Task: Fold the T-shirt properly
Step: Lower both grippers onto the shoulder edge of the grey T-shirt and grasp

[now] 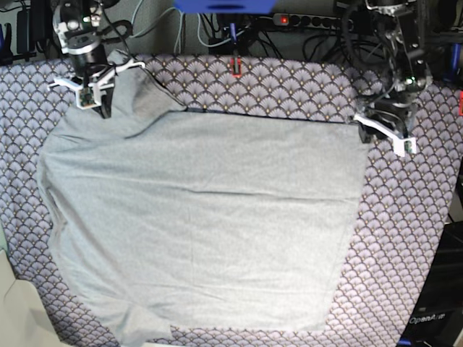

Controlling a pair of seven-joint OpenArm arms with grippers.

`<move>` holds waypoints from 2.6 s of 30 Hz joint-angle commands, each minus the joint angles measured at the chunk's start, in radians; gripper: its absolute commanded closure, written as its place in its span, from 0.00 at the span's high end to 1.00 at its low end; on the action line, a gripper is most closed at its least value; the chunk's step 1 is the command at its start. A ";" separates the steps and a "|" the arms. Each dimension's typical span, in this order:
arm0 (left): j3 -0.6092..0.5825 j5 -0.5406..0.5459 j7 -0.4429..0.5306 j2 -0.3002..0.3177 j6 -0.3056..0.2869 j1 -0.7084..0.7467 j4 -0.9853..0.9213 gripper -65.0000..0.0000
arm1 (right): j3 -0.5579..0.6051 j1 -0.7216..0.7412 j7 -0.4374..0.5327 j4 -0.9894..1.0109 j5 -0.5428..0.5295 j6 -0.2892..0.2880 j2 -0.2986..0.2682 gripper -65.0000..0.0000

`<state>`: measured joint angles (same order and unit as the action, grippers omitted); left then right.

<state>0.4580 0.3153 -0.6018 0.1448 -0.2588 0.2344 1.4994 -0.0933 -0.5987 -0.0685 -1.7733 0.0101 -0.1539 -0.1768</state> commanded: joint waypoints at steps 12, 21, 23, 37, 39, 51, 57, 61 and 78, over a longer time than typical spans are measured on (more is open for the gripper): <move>-0.044 -0.003 0.007 -0.015 -0.053 0.009 0.013 0.36 | -0.006 0.000 0.023 -0.017 -0.006 -0.002 -0.007 0.00; -0.041 -0.003 -0.002 -0.015 -0.052 0.015 0.013 0.00 | -0.007 0.001 0.026 -0.017 -0.006 -0.002 -0.002 0.00; -0.041 -0.003 -0.002 -0.015 -0.050 0.015 0.013 0.00 | -0.009 0.001 0.026 -0.017 -0.006 -0.002 -0.002 0.00; -0.040 -0.005 -0.004 -0.006 -0.050 0.015 0.013 0.00 | -0.216 -0.005 0.022 -0.018 -0.101 -0.075 0.178 0.35; -0.040 -0.005 -0.004 -0.006 -0.050 0.015 0.013 0.00 | -0.257 -0.010 -0.023 -0.018 -0.220 -0.215 0.178 0.40; -0.054 -0.130 -0.005 -0.001 -0.058 0.027 0.014 0.00 | -0.478 0.148 -0.399 -0.033 -0.327 -0.461 0.167 0.43; -0.055 -0.152 -0.005 -0.004 -0.060 0.012 0.013 0.00 | -0.546 0.139 -0.477 -0.030 -0.413 -0.461 0.196 0.44; -0.055 -0.152 -0.005 0.000 -0.060 0.012 0.013 0.00 | -0.555 0.138 -0.546 -0.004 -0.448 -0.461 0.198 0.44; -0.049 -0.152 -0.005 0.003 -0.060 0.018 0.014 0.00 | -0.576 0.102 -0.563 0.079 -0.448 -0.461 0.280 0.43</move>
<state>0.4038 0.1833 -0.5762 0.1379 -0.3260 0.2489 1.5089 -0.6704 -0.4862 -0.6098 -1.6863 -0.4393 -0.6060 0.1009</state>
